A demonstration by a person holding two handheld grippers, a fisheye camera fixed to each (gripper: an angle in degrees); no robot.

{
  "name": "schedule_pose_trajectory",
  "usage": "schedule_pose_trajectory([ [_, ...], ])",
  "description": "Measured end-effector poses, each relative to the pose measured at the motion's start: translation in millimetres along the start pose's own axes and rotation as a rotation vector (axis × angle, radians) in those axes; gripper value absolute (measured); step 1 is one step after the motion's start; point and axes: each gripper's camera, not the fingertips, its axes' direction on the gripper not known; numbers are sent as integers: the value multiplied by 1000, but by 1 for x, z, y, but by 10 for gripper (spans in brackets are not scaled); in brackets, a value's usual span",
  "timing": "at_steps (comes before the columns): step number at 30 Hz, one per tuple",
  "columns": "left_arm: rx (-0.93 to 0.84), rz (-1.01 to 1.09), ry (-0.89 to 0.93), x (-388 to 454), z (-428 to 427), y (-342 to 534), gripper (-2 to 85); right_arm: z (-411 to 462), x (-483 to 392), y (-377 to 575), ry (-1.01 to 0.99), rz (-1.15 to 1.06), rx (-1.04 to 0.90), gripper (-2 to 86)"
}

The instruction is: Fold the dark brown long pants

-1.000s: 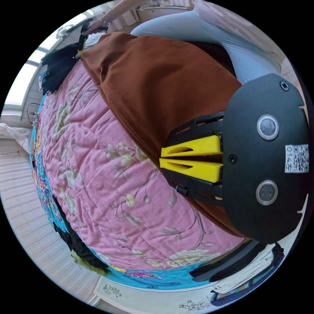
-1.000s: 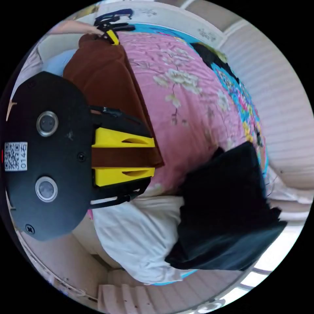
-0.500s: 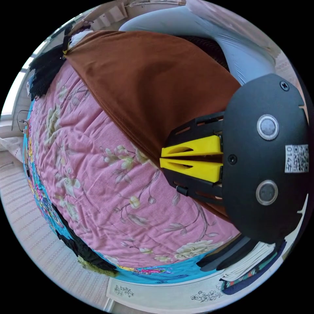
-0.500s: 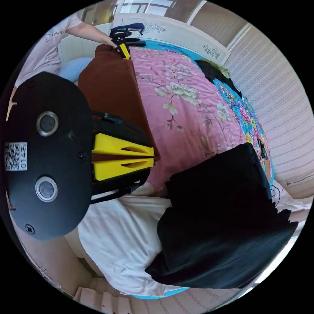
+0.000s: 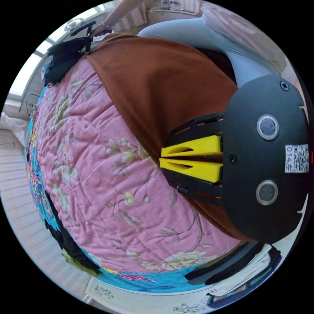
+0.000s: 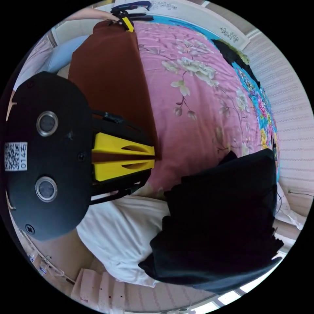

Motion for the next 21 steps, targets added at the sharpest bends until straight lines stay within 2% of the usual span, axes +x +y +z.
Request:
schedule_pose_trajectory([
  [3, 29, -40, 32, -7, -23, 20, -8, -31, -10, 31, -11, -21, 112, -2],
  [6, 141, -63, -77, -6, -60, 66, -7, -57, -30, 78, -9, -62, 211, -4],
  [9, 248, -129, -143, -6, -92, 134, -5, -63, -64, 128, -71, -114, 230, -6],
  [13, 288, -325, -213, -14, -107, 229, -1, -43, -141, 175, -206, -252, 145, -6],
  [15, 250, -453, -225, -19, -105, 284, -1, -27, -212, 195, -271, -402, 75, -7],
  [17, 239, -523, -154, -18, -103, 316, -4, -17, -266, 205, -301, -508, 38, -8],
  [19, 281, -488, -50, -1, -102, 332, -8, -7, -321, 211, -330, -635, -2, -9],
  [21, 349, -355, -4, 44, -99, 327, -9, 4, -388, 213, -304, -768, -49, -9],
])
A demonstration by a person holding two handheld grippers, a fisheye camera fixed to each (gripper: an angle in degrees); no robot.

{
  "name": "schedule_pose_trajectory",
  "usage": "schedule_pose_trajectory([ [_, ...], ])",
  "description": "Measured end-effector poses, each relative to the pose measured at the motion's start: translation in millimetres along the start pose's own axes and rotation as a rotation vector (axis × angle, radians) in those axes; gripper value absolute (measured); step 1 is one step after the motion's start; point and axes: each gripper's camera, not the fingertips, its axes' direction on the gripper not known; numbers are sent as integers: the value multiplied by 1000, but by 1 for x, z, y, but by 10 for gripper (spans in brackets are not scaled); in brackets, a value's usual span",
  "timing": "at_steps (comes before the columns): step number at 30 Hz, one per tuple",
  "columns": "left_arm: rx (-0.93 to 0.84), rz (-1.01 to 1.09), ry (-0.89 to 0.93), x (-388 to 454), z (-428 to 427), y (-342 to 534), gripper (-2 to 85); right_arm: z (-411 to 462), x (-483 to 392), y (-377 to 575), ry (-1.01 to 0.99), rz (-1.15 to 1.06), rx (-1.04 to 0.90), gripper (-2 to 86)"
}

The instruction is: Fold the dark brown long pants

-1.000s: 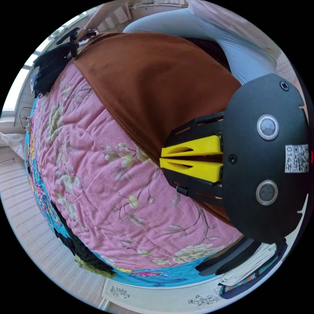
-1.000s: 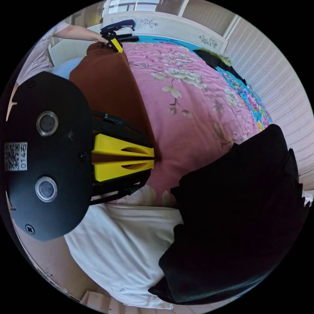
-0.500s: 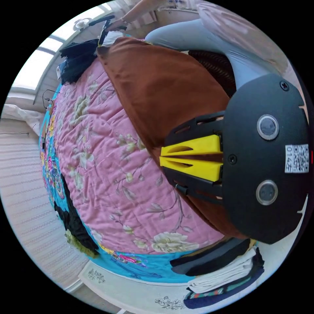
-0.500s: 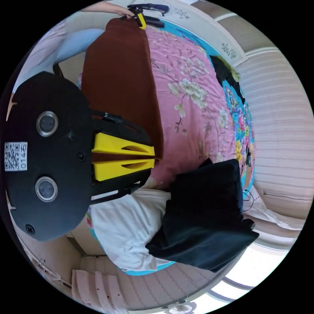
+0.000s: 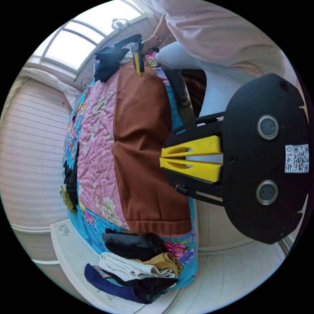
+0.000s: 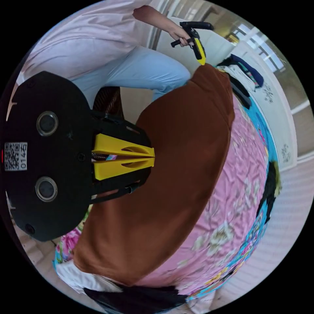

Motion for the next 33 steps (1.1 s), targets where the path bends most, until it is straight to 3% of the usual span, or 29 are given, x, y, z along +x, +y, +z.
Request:
schedule_pose_trajectory([
  [7, -75, 359, 200, 159, 68, -21, -10, 37, -66, -125, 108, -144, -19, -9],
  [11, -90, 504, 31, 214, 106, -33, -10, 64, -86, -206, 114, -202, -74, -7],
  [13, -163, 590, -46, 229, 135, -27, -10, 98, -93, -236, 118, -209, -159, -6],
  [14, -147, 632, -80, 236, 145, -19, -10, 139, -94, -251, 102, -181, -314, -6],
  [17, -107, 624, -105, 243, 148, -8, -10, 175, -105, -275, 139, -168, -379, -8],
  [23, -152, 548, 17, 235, 157, -16, -10, 209, -119, -314, 108, -265, -530, -9],
  [30, -142, 593, -71, 259, 167, -11, -10, 218, -111, -318, 7, -200, -427, -9],
  [33, -166, 558, 20, 251, 161, -15, -10, 208, -108, -319, -38, -173, -392, -8],
])
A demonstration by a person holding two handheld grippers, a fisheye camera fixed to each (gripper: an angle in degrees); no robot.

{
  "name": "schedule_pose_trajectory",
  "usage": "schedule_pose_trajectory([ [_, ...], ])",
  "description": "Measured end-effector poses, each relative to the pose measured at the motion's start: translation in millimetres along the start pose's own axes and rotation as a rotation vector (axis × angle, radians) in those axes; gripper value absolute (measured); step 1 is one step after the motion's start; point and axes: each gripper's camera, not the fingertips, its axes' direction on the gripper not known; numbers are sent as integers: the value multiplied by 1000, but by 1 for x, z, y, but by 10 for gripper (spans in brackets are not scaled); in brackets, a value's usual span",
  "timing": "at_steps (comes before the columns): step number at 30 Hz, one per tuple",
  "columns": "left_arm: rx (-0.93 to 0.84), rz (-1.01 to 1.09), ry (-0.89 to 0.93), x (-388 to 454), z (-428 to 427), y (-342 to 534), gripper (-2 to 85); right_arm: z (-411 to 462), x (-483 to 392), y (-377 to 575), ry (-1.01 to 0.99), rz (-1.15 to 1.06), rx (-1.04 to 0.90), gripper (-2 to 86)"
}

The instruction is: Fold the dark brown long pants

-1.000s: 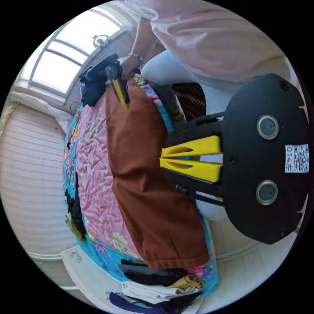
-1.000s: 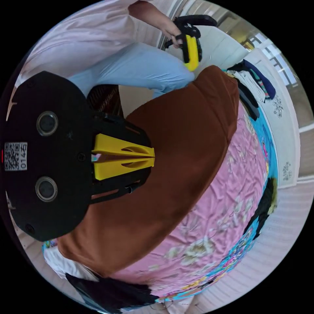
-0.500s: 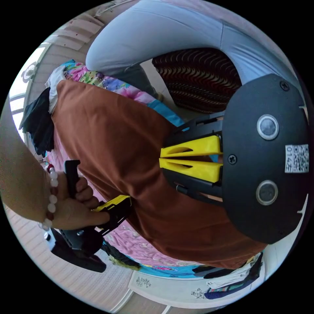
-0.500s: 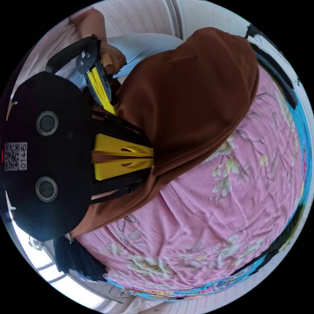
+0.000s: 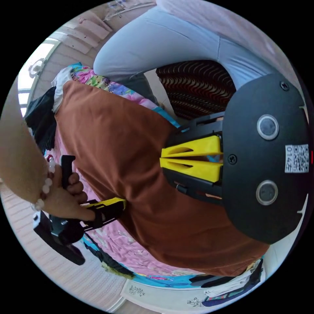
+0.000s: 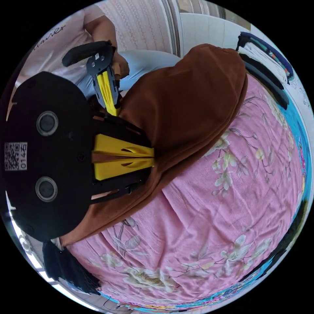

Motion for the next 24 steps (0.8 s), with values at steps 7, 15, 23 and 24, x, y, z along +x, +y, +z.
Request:
schedule_pose_trajectory([
  [7, 114, -177, 119, -29, -41, -13, -10, -25, -8, -12, 84, -41, 60, -5],
  [15, -66, -226, 15, -49, 43, -73, -10, 0, -15, -30, 169, -29, -29, -8],
  [23, -112, -191, 135, -50, 40, -83, -10, -16, 0, -25, 117, -1, -97, -9],
  [24, -107, -176, 140, -41, 33, -79, -10, -20, 2, -19, 113, 2, -82, -9],
])
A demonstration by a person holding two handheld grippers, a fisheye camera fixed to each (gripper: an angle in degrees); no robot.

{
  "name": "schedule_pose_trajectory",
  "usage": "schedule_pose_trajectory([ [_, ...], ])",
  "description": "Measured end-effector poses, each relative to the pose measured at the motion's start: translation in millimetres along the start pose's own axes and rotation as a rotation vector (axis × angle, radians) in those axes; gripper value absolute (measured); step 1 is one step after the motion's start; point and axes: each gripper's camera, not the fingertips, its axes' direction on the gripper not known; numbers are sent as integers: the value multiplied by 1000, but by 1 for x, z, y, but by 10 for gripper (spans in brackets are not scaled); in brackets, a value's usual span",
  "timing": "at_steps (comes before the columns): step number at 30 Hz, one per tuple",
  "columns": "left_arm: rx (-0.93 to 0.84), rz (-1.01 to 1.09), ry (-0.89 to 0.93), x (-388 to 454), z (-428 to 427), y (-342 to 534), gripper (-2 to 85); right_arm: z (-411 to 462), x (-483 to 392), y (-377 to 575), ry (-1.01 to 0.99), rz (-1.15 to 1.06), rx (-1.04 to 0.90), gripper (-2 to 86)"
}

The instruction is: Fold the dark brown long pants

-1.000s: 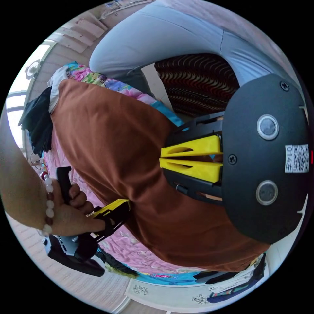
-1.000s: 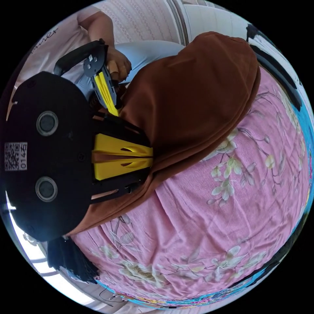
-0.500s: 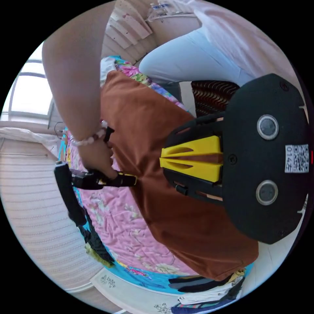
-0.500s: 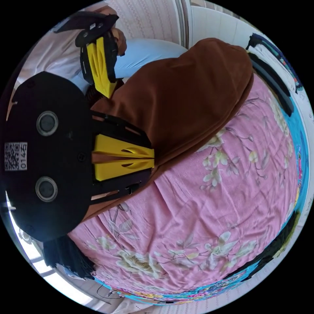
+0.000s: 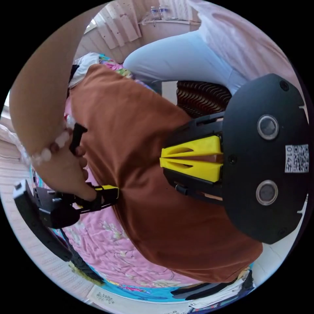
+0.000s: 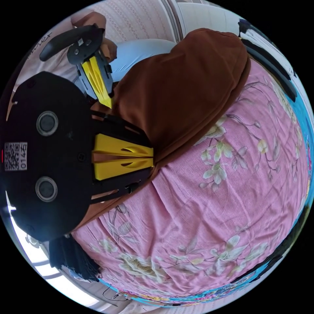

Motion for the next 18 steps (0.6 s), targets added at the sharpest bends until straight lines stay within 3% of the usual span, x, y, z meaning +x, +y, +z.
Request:
schedule_pose_trajectory([
  [4, -109, 41, 69, 22, 34, 2, -9, -9, 8, 19, -5, 5, 21, -9],
  [13, -66, 50, 66, 26, 64, -12, -8, -35, 23, 83, 50, 74, 70, -9],
  [16, -44, -2, 98, 26, 57, -9, -9, -52, 39, 131, 11, 105, 189, -9],
  [18, 5, -50, 147, 24, 43, 0, -10, -70, 58, 200, -75, 142, 373, -9],
])
